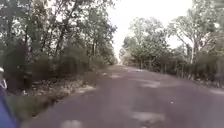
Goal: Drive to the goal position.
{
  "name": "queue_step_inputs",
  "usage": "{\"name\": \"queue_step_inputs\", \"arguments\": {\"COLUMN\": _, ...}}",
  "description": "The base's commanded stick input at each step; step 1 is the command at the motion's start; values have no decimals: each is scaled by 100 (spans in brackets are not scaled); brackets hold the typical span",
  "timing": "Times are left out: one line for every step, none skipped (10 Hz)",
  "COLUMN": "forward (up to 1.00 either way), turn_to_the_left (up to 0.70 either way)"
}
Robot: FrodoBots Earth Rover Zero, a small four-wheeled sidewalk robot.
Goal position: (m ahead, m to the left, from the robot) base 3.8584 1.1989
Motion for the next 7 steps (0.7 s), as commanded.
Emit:
{"name": "queue_step_inputs", "arguments": {"forward": 70, "turn_to_the_left": -3}}
{"name": "queue_step_inputs", "arguments": {"forward": 70, "turn_to_the_left": -3}}
{"name": "queue_step_inputs", "arguments": {"forward": 70, "turn_to_the_left": -3}}
{"name": "queue_step_inputs", "arguments": {"forward": 70, "turn_to_the_left": -3}}
{"name": "queue_step_inputs", "arguments": {"forward": 70, "turn_to_the_left": -3}}
{"name": "queue_step_inputs", "arguments": {"forward": 70, "turn_to_the_left": -3}}
{"name": "queue_step_inputs", "arguments": {"forward": 70, "turn_to_the_left": -5}}
